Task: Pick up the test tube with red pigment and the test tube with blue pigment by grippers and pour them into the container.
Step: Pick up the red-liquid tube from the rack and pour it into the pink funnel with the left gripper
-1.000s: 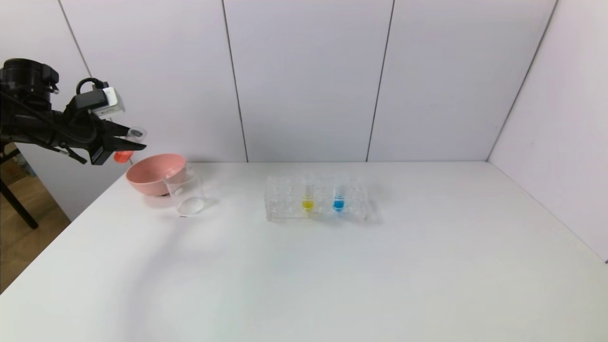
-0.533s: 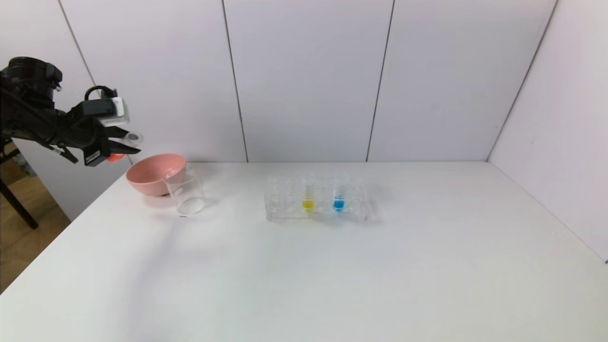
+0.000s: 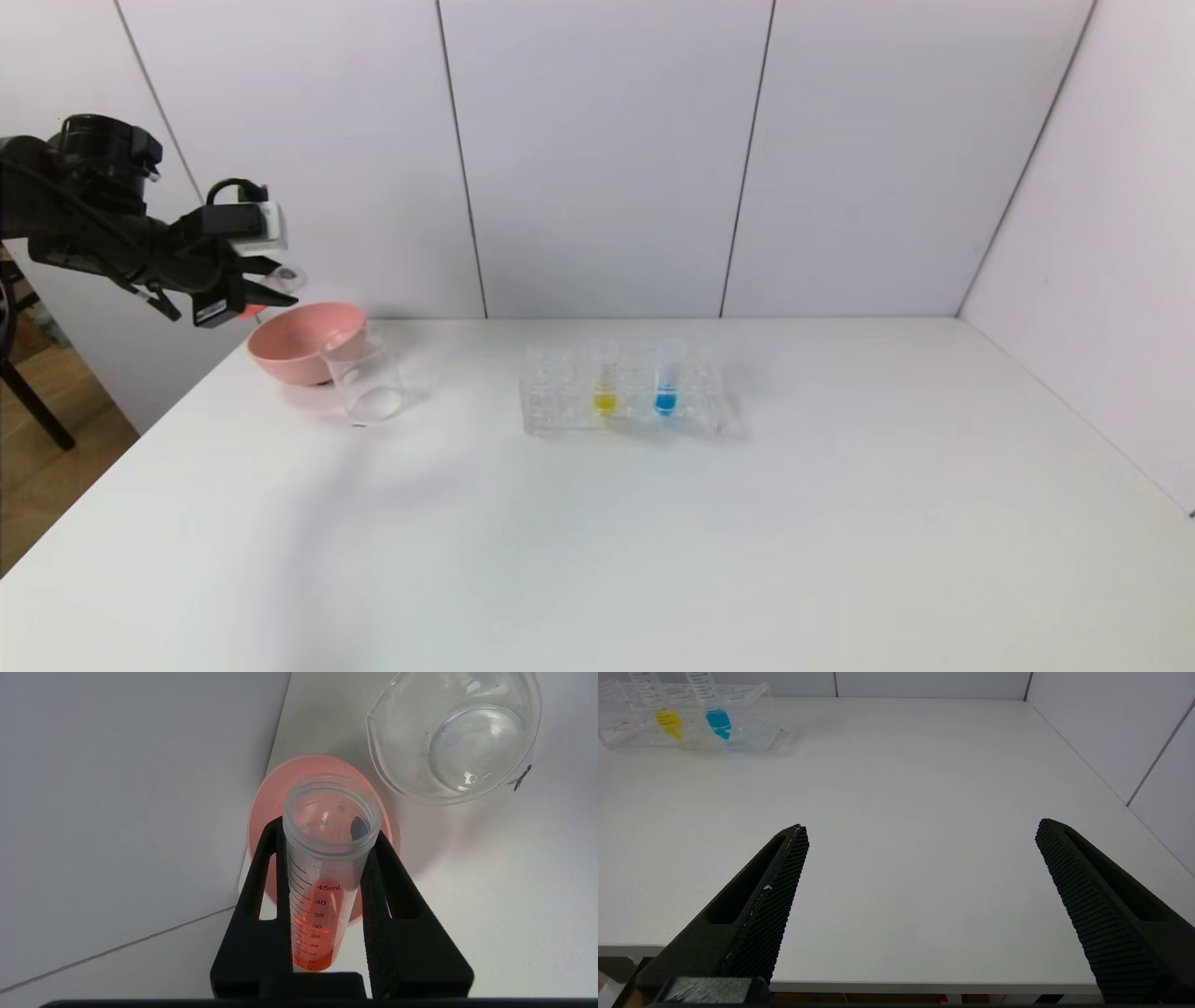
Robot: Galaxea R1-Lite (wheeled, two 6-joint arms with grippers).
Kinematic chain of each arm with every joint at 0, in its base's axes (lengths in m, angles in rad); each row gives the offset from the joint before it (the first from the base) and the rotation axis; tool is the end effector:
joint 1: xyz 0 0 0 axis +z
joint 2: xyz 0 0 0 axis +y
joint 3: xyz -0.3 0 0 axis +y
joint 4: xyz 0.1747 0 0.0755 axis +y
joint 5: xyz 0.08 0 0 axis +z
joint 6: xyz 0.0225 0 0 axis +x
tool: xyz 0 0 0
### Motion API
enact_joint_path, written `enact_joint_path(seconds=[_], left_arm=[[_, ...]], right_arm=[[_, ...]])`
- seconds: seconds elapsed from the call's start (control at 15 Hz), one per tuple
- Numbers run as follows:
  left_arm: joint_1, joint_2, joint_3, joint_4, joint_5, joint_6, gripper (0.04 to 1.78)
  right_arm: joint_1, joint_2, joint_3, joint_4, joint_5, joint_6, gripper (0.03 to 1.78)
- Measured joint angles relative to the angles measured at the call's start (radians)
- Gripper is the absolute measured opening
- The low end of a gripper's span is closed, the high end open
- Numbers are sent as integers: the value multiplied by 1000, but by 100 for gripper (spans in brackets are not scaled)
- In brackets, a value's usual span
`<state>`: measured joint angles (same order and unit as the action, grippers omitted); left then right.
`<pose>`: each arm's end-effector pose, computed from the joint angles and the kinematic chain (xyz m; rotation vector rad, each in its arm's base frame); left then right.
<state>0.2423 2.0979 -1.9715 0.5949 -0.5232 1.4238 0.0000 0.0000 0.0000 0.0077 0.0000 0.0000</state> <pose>0.3992 0.0871 0.2465 1.0892 0.3497 -0.6745 -0.0228 0.0000 0.0747 0.0000 0.0077 0.0000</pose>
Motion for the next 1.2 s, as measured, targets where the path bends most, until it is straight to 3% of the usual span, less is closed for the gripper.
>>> enact_joint_path(seconds=[0.6, 1.2], left_arm=[[-25, 13, -9, 60, 26, 19, 44], [-53, 6, -27, 154, 122, 26, 44]], right_arm=[[0, 0, 0, 0, 0, 0, 177], [0, 0, 0, 0, 0, 0, 177]])
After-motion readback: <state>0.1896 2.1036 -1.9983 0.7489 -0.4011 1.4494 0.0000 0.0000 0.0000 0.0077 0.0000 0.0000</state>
